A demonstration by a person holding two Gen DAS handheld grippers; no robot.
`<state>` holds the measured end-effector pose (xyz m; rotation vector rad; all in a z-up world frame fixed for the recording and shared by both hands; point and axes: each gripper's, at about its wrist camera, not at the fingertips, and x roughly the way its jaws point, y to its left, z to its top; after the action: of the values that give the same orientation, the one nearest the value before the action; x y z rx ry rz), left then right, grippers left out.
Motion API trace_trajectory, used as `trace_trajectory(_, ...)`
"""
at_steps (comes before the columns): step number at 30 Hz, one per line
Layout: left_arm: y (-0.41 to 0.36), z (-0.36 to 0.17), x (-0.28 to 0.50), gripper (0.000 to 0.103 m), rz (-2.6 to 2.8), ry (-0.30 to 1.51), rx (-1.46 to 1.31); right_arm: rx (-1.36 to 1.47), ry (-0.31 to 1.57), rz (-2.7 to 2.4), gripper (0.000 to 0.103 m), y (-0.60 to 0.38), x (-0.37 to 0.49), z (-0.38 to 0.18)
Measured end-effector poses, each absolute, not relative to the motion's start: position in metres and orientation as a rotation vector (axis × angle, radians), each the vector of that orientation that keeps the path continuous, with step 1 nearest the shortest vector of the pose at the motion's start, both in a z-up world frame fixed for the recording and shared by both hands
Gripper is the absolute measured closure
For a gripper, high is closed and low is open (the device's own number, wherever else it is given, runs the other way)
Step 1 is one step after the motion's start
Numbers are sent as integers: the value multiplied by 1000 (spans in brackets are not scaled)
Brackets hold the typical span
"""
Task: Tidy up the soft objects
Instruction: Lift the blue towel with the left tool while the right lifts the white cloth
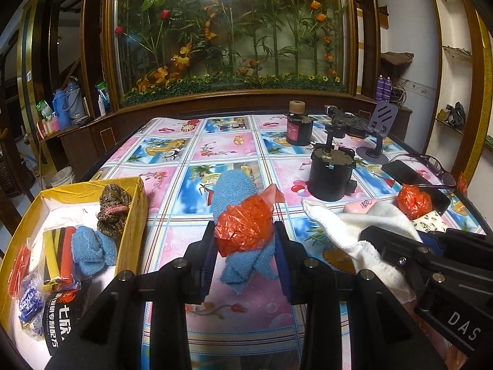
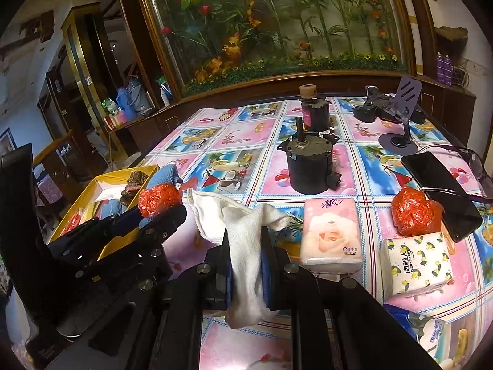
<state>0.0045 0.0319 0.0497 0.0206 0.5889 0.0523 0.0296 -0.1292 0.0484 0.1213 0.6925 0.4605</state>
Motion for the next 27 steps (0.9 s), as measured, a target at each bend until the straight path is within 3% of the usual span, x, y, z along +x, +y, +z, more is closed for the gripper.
trace_trajectory(27,45,68,-20,70,48,491,-53,212,656,360,88,-134,40,53)
